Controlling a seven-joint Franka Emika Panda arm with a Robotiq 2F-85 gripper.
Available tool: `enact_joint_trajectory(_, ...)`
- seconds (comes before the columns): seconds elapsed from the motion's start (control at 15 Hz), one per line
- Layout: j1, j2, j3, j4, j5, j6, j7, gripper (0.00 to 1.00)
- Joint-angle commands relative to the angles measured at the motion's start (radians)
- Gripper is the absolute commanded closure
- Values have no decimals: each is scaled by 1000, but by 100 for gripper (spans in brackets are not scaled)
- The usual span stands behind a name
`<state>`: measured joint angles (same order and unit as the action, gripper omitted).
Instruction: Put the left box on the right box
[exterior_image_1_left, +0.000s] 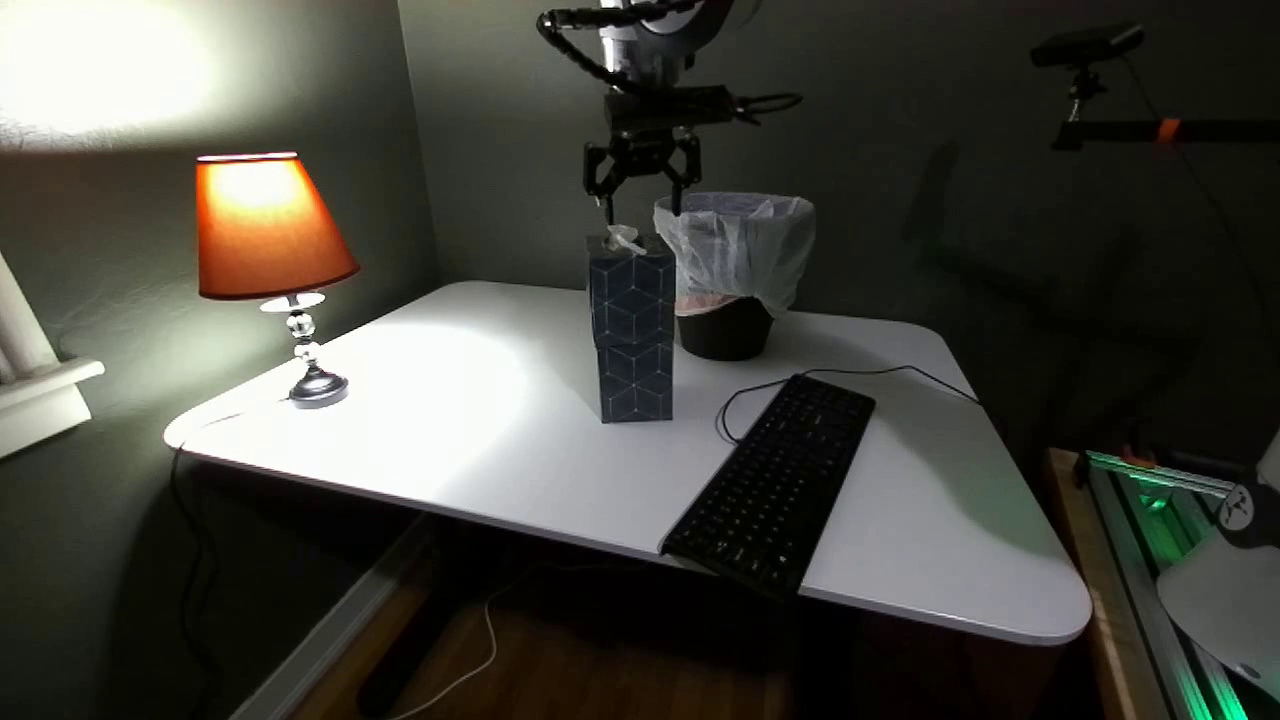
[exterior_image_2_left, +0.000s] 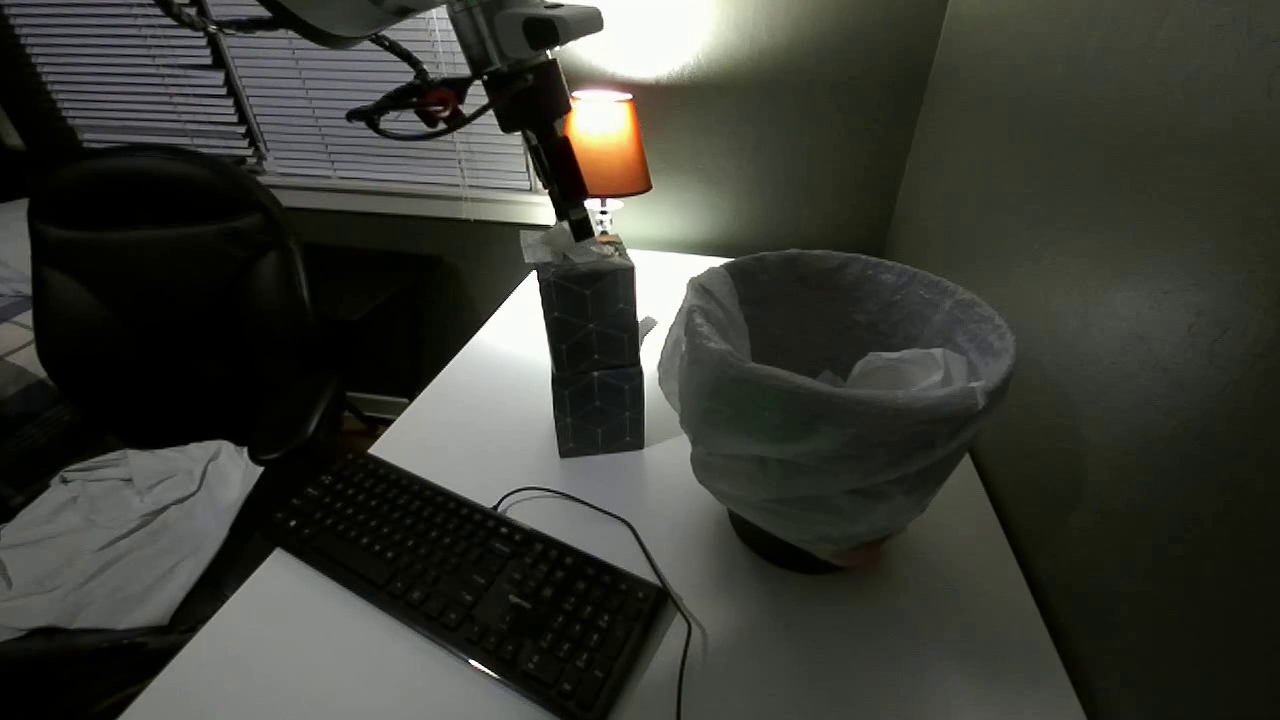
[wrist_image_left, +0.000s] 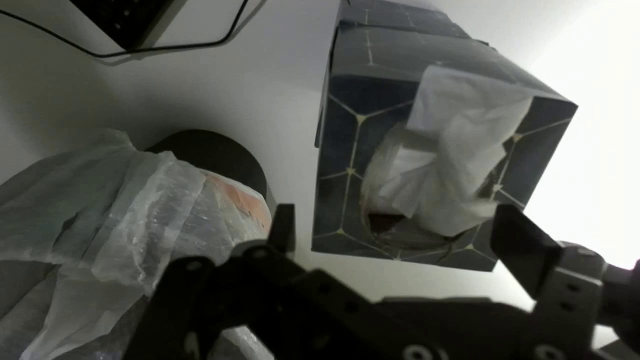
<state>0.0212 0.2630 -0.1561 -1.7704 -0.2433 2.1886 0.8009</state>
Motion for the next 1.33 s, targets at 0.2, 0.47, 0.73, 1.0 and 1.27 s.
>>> enact_joint_trajectory(0.2,23,-198,17,-205,-124,147,81,0)
enact_joint_trajectory(0.47,2,-325,43,-325,-191,236,140,0)
enact_joint_trajectory(0.73,-45,-460,71,-447,-209,335,163,0)
enact_joint_trajectory(1.0,-70,-386,97,-351,-169,285,111,0)
enact_joint_trajectory(1.27,-70,-370,99,-348,-170,285,112,0)
